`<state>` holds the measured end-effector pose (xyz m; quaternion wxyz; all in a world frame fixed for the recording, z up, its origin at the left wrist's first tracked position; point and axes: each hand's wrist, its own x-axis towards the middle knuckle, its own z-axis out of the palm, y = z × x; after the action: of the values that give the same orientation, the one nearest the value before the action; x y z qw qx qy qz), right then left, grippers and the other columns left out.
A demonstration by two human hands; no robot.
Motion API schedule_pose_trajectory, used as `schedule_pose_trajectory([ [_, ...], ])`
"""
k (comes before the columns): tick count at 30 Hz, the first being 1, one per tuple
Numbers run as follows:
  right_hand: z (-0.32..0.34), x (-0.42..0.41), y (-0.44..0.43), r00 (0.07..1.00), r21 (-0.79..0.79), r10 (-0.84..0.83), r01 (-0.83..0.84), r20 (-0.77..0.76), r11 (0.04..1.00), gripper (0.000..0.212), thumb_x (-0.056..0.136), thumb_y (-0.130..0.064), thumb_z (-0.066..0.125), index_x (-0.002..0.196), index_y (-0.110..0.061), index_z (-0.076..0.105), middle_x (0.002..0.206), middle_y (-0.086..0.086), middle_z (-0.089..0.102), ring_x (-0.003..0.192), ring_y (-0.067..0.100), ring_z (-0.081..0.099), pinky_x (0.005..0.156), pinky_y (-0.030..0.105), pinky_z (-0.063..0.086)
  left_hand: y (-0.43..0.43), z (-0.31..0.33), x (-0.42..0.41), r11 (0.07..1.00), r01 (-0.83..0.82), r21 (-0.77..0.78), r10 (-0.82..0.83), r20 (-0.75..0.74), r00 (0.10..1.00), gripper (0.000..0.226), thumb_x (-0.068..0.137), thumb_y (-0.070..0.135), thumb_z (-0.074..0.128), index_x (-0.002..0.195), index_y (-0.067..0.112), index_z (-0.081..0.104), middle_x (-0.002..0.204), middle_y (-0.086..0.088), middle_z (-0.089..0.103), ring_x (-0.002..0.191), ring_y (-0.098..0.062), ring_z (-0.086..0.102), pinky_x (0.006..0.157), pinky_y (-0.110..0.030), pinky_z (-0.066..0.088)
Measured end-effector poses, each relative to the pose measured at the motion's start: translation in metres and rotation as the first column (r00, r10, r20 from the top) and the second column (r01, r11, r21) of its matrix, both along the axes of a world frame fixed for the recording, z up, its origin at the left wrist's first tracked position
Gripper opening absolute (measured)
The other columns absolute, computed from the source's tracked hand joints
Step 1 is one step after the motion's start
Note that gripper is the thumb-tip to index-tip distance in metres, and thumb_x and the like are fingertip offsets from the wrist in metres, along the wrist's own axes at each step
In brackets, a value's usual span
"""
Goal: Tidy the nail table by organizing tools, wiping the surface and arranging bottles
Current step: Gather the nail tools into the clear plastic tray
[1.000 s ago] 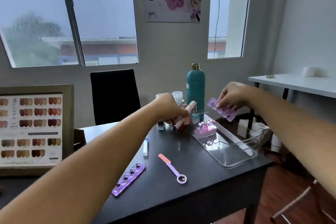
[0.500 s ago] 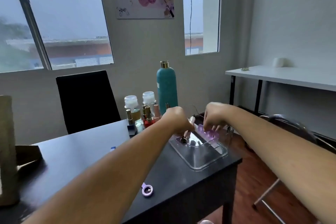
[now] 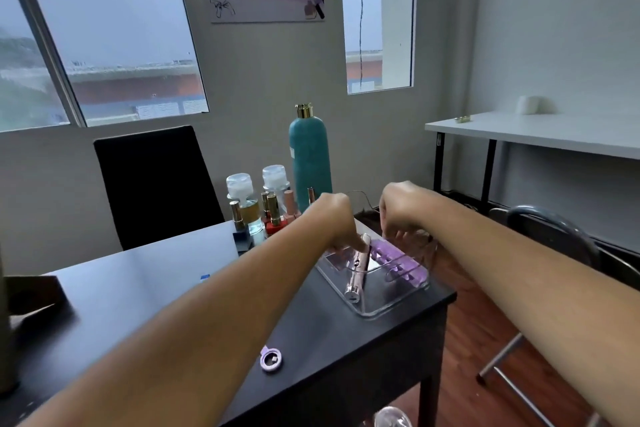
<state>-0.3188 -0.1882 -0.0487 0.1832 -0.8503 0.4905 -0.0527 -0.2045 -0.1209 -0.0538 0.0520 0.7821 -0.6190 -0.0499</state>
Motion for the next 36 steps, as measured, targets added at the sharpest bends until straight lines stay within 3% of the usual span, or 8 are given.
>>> schedule_pose_trajectory([
  [3,0.006,0.001,0.002,0.999,-0.008,0.011,-0.011,0.033,1.0,0.02,0.076,-0.003,0.072,0.093,0.006,0.071,0.082,0.017,0.073,0.065,0.025,0.063,0.082,0.041,0.058,0.01,0.017,0.014,0.995,-0.029,-0.092,0.027,-0.017,0.999,0.036,0.071,0.038,0.078,0.064,0.01,0.056,0.054,0.004,0.057,0.041,-0.004,0.051,0.037,-0.014,0.039],
  [9,0.025,0.016,0.027,0.978,-0.072,0.155,-0.146,0.142,0.987,0.004,0.079,-0.005,0.073,0.077,-0.006,0.069,0.077,0.011,0.072,0.066,0.017,0.071,0.062,0.028,0.06,0.057,0.05,0.053,0.965,-0.103,-0.241,0.1,-0.026,0.995,0.033,0.074,0.036,0.077,0.091,0.009,0.07,0.08,-0.002,0.066,0.076,-0.019,0.063,0.064,-0.026,0.049],
  [13,0.032,0.042,0.06,0.939,-0.036,0.283,-0.281,0.196,0.959,0.011,0.078,-0.009,0.075,0.084,-0.001,0.069,0.078,0.014,0.073,0.061,0.016,0.068,0.056,0.023,0.057,0.1,0.052,0.091,0.934,-0.233,-0.27,0.217,-0.086,0.972,0.028,0.072,0.033,0.078,0.084,0.007,0.074,0.075,-0.005,0.069,0.068,-0.018,0.062,0.059,-0.025,0.052],
  [21,0.003,0.093,0.131,0.906,0.064,0.422,-0.422,0.013,0.904,0.027,0.08,-0.021,0.074,0.09,0.004,0.071,0.077,0.013,0.073,0.062,0.02,0.066,0.068,0.031,0.061,0.178,-0.001,0.131,0.924,-0.382,0.006,0.378,-0.147,0.914,0.05,0.071,0.046,0.076,0.094,0.002,0.071,0.082,-0.009,0.07,0.07,-0.018,0.063,0.059,-0.023,0.055],
  [24,-0.015,0.099,0.149,0.9,0.125,0.417,-0.402,-0.127,0.907,0.029,0.077,-0.025,0.078,0.08,0.002,0.069,0.066,0.01,0.068,0.057,0.021,0.065,0.061,0.029,0.06,0.199,-0.018,0.132,0.911,-0.386,0.145,0.404,-0.126,0.906,0.058,0.065,0.051,0.078,0.093,0.001,0.069,0.083,-0.009,0.071,0.069,-0.017,0.065,0.066,-0.03,0.059],
  [29,-0.033,0.106,0.161,0.892,0.139,0.39,-0.366,-0.228,0.92,0.025,0.077,-0.018,0.077,0.067,-0.002,0.063,0.058,0.007,0.063,0.052,0.019,0.061,0.064,0.029,0.057,0.212,-0.033,0.129,0.907,-0.38,0.182,0.399,-0.083,0.913,0.046,0.063,0.041,0.084,0.082,0.003,0.067,0.081,-0.008,0.073,0.073,-0.02,0.069,0.067,-0.034,0.06],
  [32,-0.032,0.105,0.162,0.891,0.14,0.384,-0.36,-0.242,0.922,0.026,0.079,-0.021,0.075,0.064,-0.004,0.061,0.057,0.004,0.06,0.048,0.015,0.056,0.052,0.023,0.05,0.212,-0.035,0.127,0.91,-0.367,0.191,0.392,-0.111,0.913,0.037,0.066,0.039,0.082,0.071,0.008,0.062,0.078,-0.006,0.072,0.068,-0.018,0.066,0.066,-0.029,0.059],
  [36,-0.03,0.1,0.159,0.89,0.139,0.403,-0.38,-0.216,0.914,0.032,0.075,-0.023,0.077,0.089,0.005,0.071,0.072,0.01,0.064,0.06,0.021,0.056,0.051,0.025,0.042,0.213,-0.035,0.128,0.911,-0.33,0.246,0.369,-0.135,0.919,0.051,0.064,0.047,0.08,0.086,0.003,0.068,0.082,-0.007,0.069,0.073,-0.021,0.06,0.065,-0.029,0.052],
])
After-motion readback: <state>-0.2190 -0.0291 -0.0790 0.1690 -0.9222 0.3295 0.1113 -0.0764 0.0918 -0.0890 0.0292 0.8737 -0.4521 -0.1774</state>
